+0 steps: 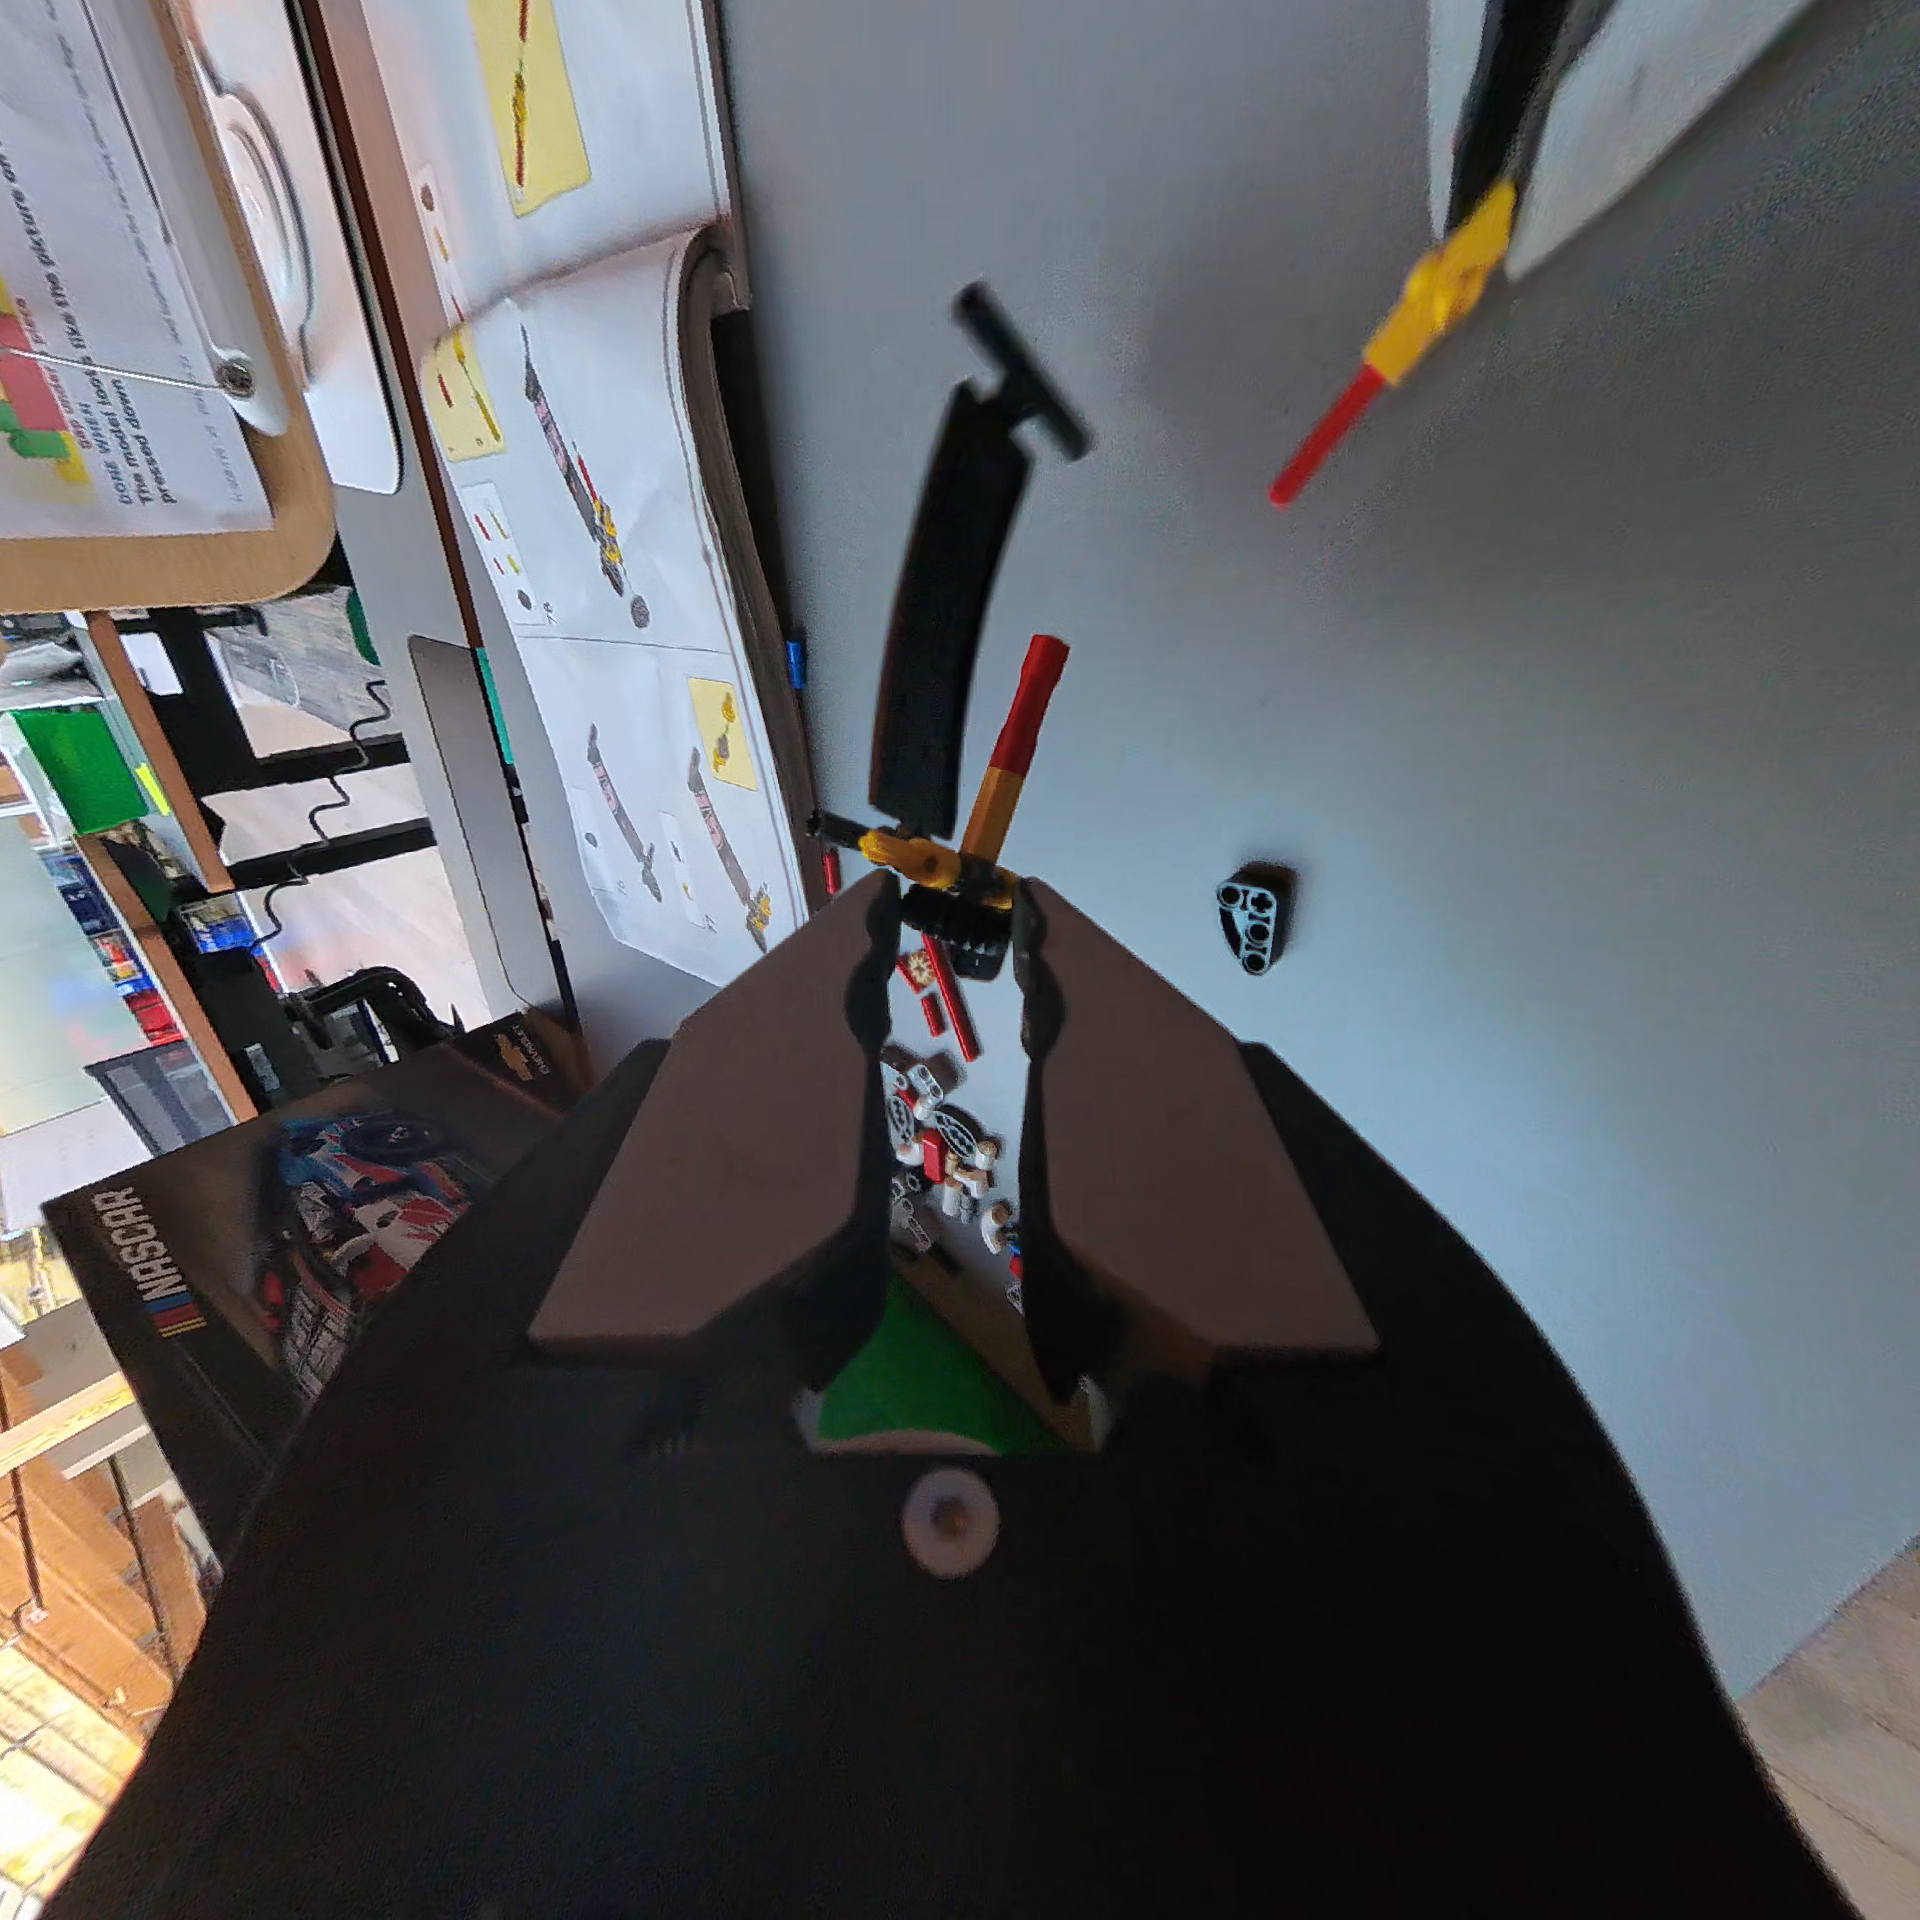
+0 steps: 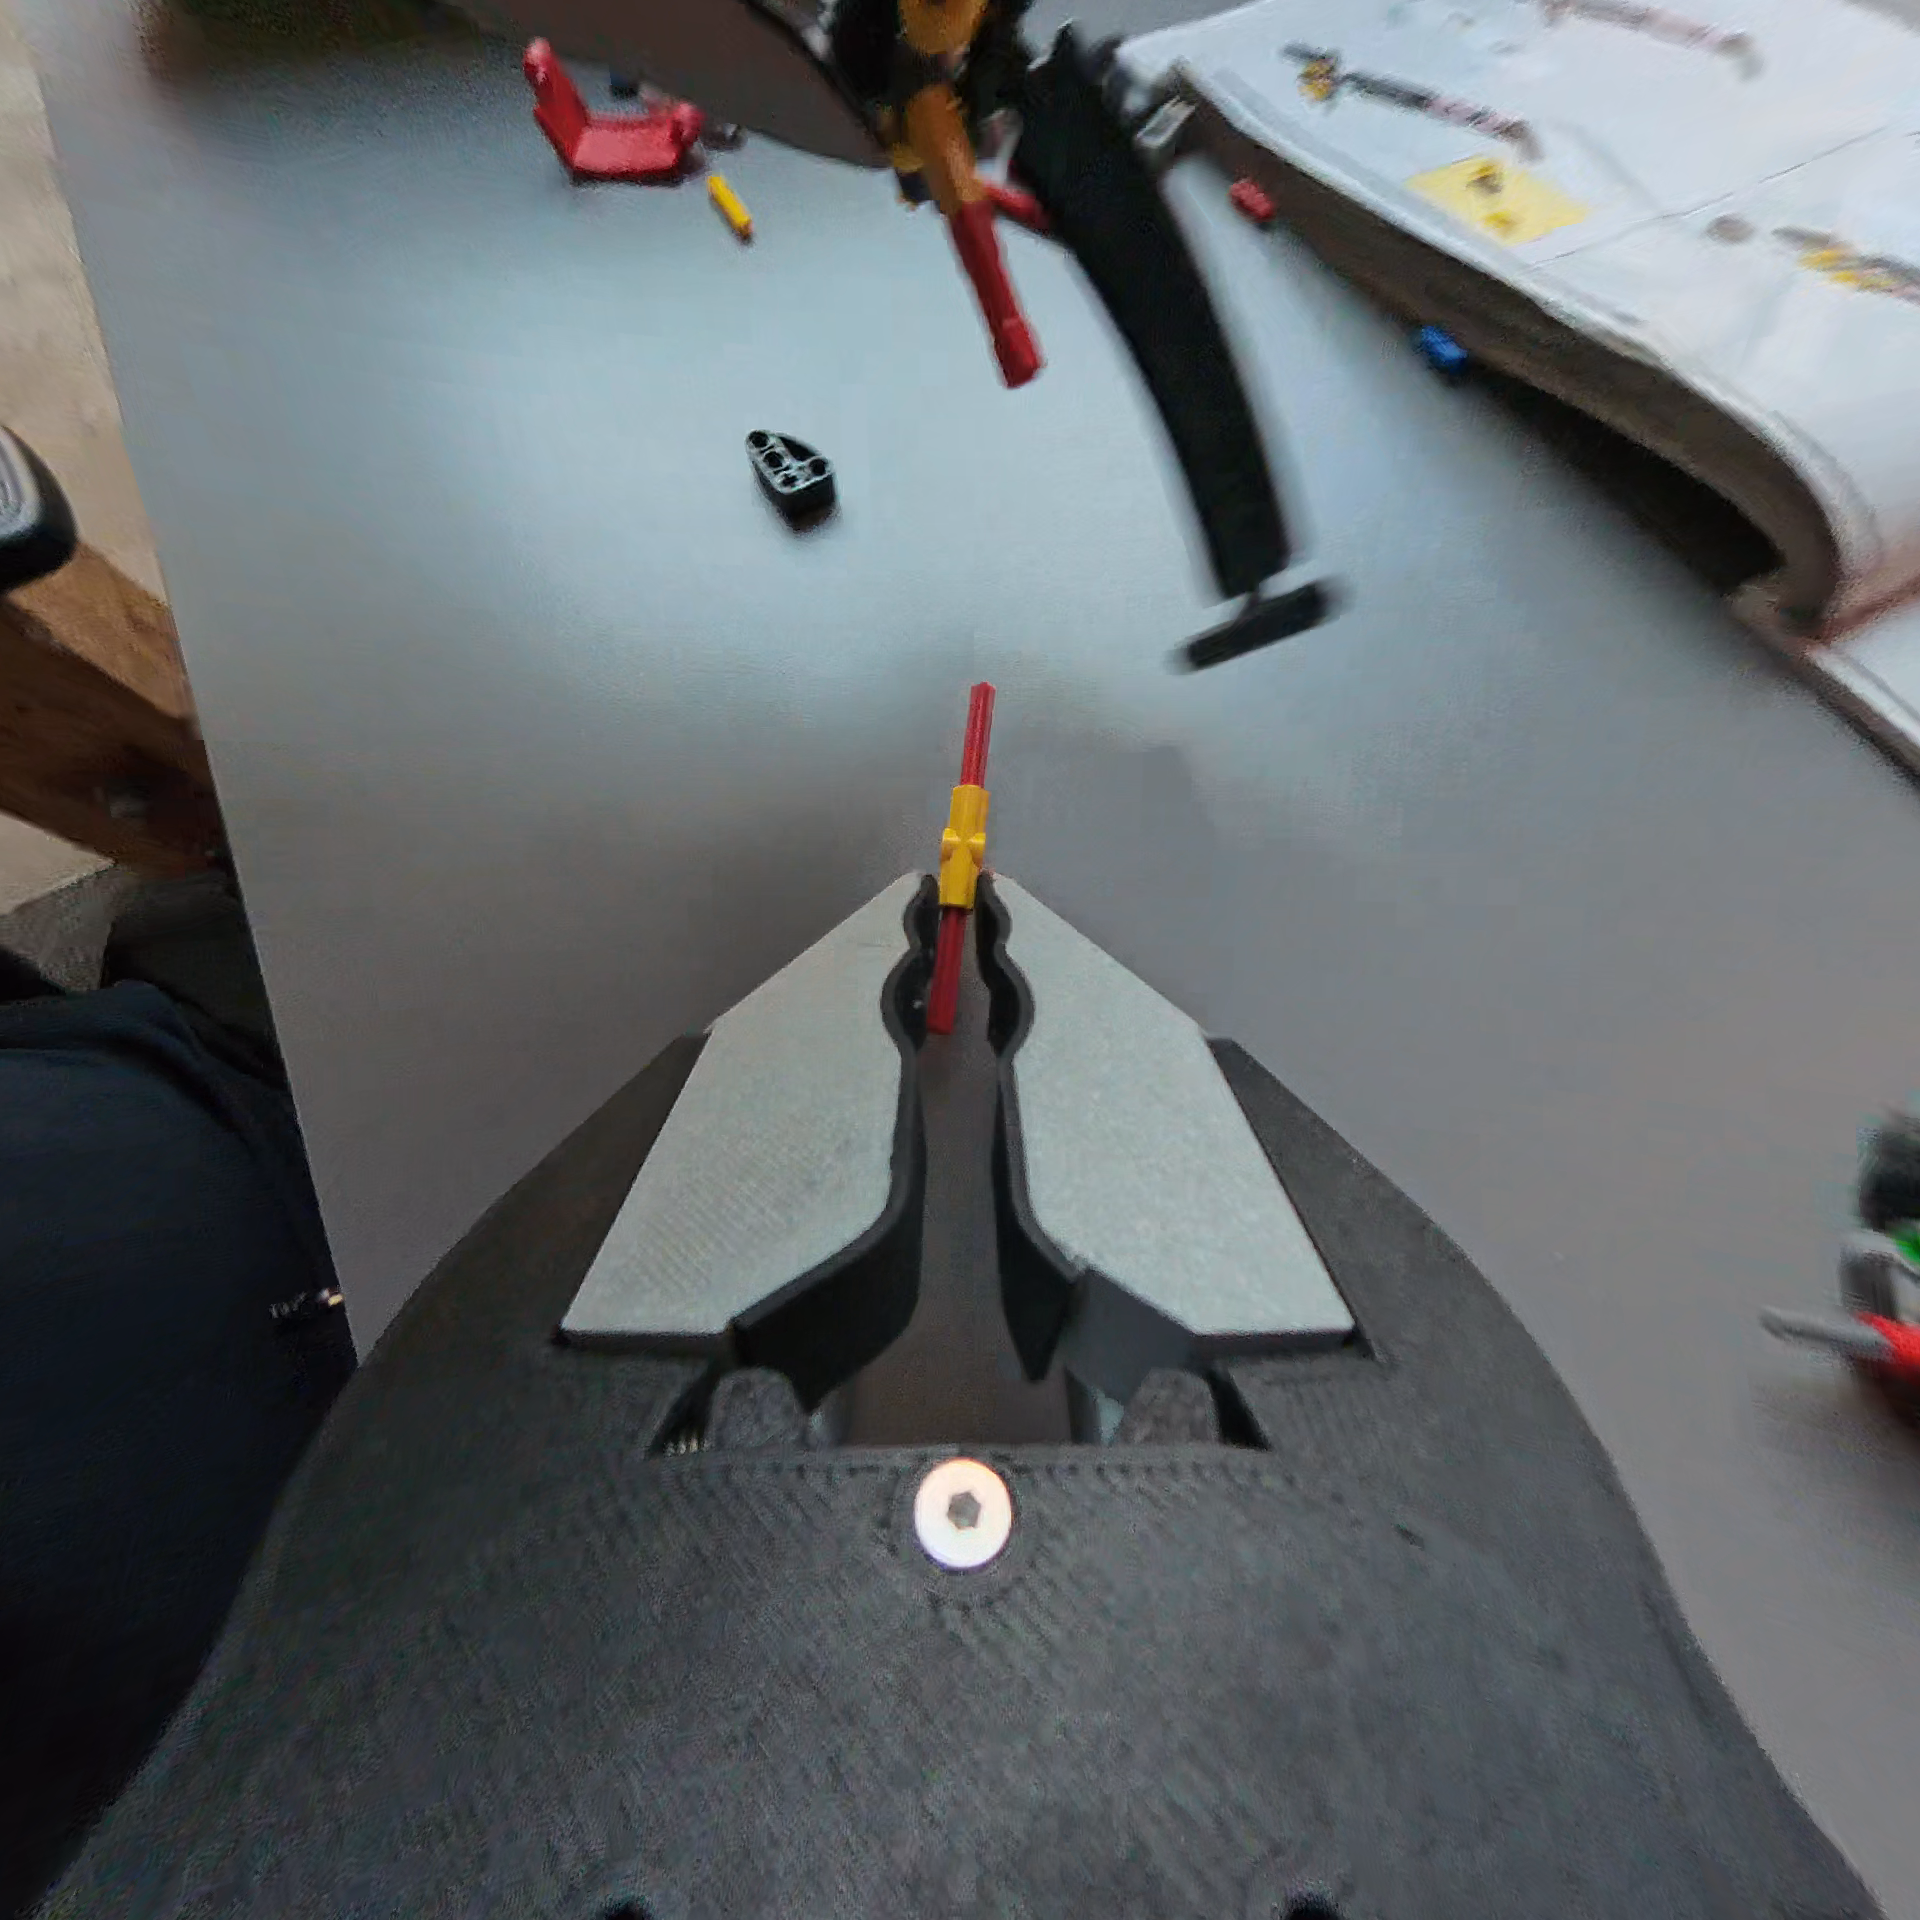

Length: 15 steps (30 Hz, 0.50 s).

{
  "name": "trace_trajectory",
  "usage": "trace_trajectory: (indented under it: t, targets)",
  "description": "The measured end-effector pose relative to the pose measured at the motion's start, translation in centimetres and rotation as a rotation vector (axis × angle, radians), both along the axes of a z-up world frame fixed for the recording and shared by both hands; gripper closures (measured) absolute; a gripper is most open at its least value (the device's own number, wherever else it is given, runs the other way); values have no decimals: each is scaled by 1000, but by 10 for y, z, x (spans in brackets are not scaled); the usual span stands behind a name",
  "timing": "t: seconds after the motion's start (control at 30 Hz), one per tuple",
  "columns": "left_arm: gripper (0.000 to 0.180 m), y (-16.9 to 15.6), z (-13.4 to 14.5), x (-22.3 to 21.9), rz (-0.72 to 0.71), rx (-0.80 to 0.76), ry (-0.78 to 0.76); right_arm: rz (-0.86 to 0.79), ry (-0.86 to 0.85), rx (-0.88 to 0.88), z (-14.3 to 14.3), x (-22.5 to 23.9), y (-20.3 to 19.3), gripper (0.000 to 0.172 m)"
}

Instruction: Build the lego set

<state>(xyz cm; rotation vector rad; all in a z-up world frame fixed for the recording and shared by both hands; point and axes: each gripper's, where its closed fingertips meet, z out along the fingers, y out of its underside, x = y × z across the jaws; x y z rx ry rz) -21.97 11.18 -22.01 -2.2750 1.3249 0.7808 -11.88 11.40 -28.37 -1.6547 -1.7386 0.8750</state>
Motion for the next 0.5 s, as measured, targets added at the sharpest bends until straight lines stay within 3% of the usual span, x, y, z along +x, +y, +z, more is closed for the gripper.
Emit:
trace_trajectory:
  t: [0.2, 0.37, 0.5]
  targets:
    - [161, 8, -11, 17, -18, 223, 87, -106, 58, -13, 13, 37, 46, 167]
    - [162, -8, -22, 37, -89, 449, 235, -137, 59, -3, 7, 46, 62, 167]
    - [161, -23, -41, 41, -74, 470, 216, -146, 85, 16, 11, 46, 67, 167]
